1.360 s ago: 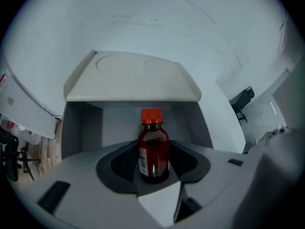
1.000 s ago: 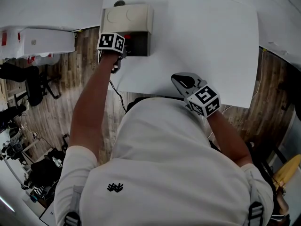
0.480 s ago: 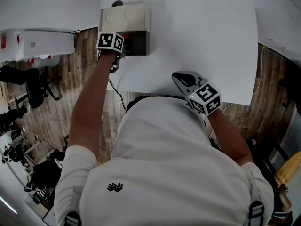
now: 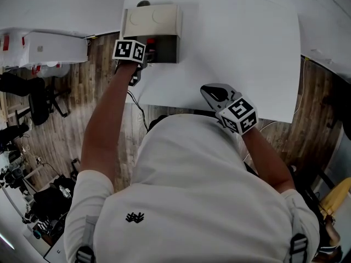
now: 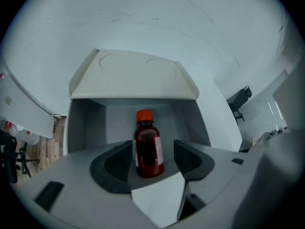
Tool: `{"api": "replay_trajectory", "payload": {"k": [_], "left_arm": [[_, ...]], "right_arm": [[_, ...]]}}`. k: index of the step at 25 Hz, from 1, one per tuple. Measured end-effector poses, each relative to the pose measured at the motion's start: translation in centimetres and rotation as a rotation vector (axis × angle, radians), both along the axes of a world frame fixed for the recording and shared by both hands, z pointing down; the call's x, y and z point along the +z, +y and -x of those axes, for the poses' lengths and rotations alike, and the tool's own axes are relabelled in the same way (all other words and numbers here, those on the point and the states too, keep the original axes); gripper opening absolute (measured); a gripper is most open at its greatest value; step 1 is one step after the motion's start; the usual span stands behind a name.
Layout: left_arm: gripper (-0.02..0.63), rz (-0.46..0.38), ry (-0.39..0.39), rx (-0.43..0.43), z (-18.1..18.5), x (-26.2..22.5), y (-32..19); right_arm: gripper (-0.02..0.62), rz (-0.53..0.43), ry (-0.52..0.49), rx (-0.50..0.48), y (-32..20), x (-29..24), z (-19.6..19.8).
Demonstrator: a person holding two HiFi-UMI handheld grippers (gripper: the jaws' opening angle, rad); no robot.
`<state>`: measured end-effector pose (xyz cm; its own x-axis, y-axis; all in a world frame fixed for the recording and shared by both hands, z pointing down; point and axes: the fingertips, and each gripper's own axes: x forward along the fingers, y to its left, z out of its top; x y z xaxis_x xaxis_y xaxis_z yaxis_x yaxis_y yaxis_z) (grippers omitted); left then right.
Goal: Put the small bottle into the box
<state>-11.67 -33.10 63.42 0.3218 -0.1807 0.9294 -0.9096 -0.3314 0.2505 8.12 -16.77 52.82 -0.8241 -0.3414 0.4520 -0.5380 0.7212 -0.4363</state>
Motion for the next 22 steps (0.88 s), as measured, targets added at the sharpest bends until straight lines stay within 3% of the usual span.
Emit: {"api": "replay_trajectory", "payload": {"k": [7,12,15,19,22], "left_arm": [[0.275,-0.083,0.075,-0.021,1.2,-1.8,0.6],[0.266,-0.191,0.214,-0.014,0.9,-5.2,2.4],[0.2,-0.265,0.329,0.012,0.0,-7.7,5.2],[0.043,-0.335,0.415,0.038,-0.2,-10.0,10.1],[0.007,-0.364,0.464,0.048,0.1,-11.3,13.5]], "right_arm": [[0.012,-0.024,0.032,-0.002,1.2,-0.6,1.7],[0.011,-0.043,0.055,0.007,2.3,-1.2,3.5],[0.011,-0.054,0.056,0.016,3.4,-1.9,4.8],[0.011,-0.06,0.065,0.024,5.3,-2.2,5.9],[0.011,-0.061,0.057,0.045,6.0,-2.4,6.6]]}}
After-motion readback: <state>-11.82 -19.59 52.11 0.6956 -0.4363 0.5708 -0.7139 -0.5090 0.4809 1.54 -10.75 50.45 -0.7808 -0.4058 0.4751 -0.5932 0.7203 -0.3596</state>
